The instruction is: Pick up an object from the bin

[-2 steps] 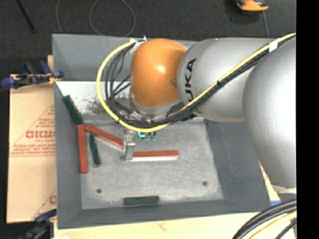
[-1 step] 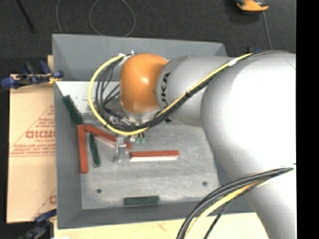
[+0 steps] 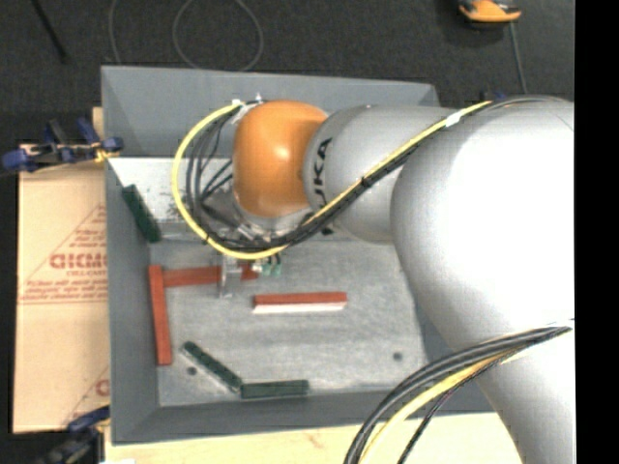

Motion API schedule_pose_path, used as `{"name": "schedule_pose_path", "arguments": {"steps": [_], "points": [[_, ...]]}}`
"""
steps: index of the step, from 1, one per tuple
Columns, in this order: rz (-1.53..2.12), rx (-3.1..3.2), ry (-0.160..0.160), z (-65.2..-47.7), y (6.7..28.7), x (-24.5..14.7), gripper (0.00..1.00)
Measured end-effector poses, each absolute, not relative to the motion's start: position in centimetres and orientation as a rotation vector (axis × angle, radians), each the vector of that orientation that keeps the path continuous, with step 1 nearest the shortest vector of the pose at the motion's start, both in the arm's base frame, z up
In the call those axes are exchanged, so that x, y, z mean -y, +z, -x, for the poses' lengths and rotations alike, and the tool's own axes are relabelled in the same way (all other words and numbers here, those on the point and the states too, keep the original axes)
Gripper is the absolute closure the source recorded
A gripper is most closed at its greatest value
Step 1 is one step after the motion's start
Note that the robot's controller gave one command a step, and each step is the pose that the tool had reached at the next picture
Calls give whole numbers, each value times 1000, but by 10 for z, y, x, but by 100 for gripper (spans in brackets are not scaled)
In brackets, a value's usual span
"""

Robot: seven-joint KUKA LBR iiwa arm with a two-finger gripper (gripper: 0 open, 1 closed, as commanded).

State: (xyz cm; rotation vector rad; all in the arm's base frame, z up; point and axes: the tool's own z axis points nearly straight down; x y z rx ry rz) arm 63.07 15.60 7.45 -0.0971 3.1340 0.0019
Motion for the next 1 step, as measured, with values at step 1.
{"name": "schedule_pose_path", "arguments": {"steps": [1], "points": [[152,-3126,3,-594,238,-176,100]]}}
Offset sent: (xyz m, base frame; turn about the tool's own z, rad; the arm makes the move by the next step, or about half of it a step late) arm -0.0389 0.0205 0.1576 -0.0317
